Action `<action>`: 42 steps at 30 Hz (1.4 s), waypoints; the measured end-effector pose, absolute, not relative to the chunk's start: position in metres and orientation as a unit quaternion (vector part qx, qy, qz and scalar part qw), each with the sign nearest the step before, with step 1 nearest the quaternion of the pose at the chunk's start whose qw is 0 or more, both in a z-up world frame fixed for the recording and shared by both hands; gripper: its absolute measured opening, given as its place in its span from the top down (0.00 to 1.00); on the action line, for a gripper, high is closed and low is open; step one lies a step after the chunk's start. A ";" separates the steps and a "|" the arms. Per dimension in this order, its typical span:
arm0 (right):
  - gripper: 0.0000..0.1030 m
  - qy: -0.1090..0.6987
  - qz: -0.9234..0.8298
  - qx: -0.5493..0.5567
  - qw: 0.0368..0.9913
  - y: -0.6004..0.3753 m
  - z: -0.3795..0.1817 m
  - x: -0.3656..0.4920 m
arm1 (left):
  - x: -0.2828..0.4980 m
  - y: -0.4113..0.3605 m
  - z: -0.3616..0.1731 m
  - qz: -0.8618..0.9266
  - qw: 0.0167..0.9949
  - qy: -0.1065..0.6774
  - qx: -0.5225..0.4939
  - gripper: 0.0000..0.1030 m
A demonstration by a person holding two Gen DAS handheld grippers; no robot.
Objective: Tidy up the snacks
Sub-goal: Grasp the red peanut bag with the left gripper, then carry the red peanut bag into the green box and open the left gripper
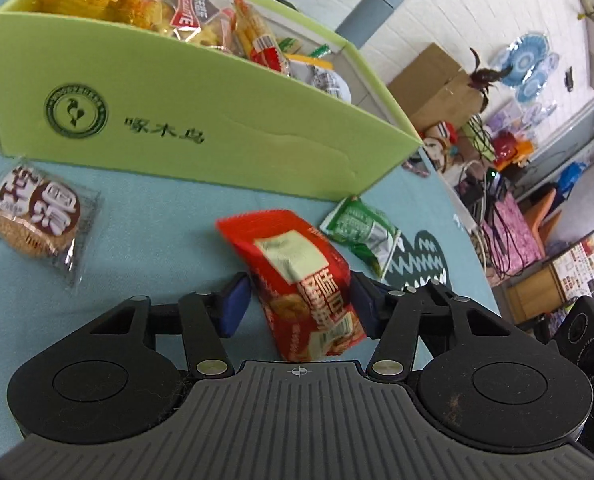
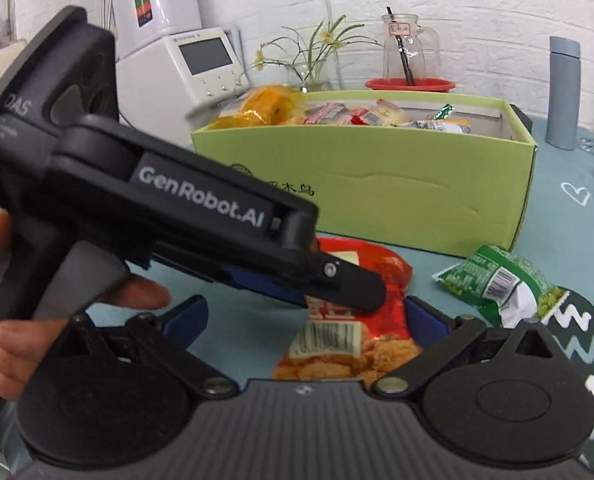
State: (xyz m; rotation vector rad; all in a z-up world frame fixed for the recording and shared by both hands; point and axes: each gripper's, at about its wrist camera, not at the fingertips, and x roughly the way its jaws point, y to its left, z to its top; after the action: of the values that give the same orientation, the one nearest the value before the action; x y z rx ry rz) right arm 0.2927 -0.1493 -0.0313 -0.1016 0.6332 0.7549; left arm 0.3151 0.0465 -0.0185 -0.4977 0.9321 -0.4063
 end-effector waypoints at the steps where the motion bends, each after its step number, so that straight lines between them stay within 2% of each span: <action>1: 0.01 0.304 0.366 -0.049 0.878 -0.149 -0.032 0.288 | 0.308 0.048 -0.019 -0.196 0.845 0.440 -0.233 0.68; 3: 0.01 0.305 0.376 -0.042 0.874 -0.149 -0.032 0.278 | 0.293 0.048 -0.019 -0.195 0.849 0.437 -0.224 0.73; 11: 0.01 0.296 0.385 -0.053 0.873 -0.136 -0.036 0.237 | 0.249 0.055 -0.017 -0.178 0.858 0.432 -0.213 0.71; 12: 0.01 0.298 0.385 -0.053 0.872 -0.135 -0.035 0.236 | 0.248 0.057 -0.015 -0.178 0.856 0.434 -0.215 0.62; 13: 0.01 0.300 0.384 -0.052 0.872 -0.135 -0.034 0.235 | 0.249 0.059 -0.013 -0.180 0.856 0.431 -0.220 0.58; 14: 0.01 0.299 0.380 -0.047 0.874 -0.135 -0.033 0.237 | 0.249 0.062 -0.010 -0.177 0.860 0.423 -0.223 0.49; 15: 0.01 0.298 0.372 -0.042 0.878 -0.137 -0.031 0.238 | 0.253 0.064 -0.006 -0.169 0.865 0.416 -0.224 0.45; 17: 0.01 0.297 0.352 -0.036 0.887 -0.137 -0.030 0.245 | 0.258 0.066 -0.001 -0.160 0.871 0.409 -0.221 0.45; 20: 0.01 0.303 0.343 -0.040 0.888 -0.132 -0.031 0.254 | 0.270 0.063 -0.002 -0.168 0.866 0.418 -0.217 0.47; 23: 0.04 0.313 0.354 -0.048 0.880 -0.125 -0.037 0.257 | 0.274 0.057 -0.015 -0.183 0.852 0.439 -0.218 0.66; 25: 0.19 0.307 0.343 -0.065 0.885 -0.123 -0.038 0.254 | 0.270 0.056 -0.014 -0.178 0.855 0.434 -0.220 0.69; 27: 0.29 0.299 0.347 -0.064 0.887 -0.127 -0.033 0.254 | 0.271 0.056 -0.007 -0.172 0.857 0.432 -0.219 0.69; 35: 0.27 0.215 0.342 -0.081 0.911 -0.131 0.019 0.283 | 0.312 0.049 0.063 -0.189 0.889 0.365 -0.201 0.68; 42: 0.22 0.176 0.323 -0.113 0.923 -0.122 0.054 0.366 | 0.411 0.032 0.099 -0.195 0.897 0.355 -0.177 0.69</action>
State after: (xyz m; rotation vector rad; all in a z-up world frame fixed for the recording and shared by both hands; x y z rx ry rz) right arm 0.3659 -0.1225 0.0539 -0.2310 0.3618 0.6626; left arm 0.4111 0.0325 0.0992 -0.3675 0.7358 -0.4032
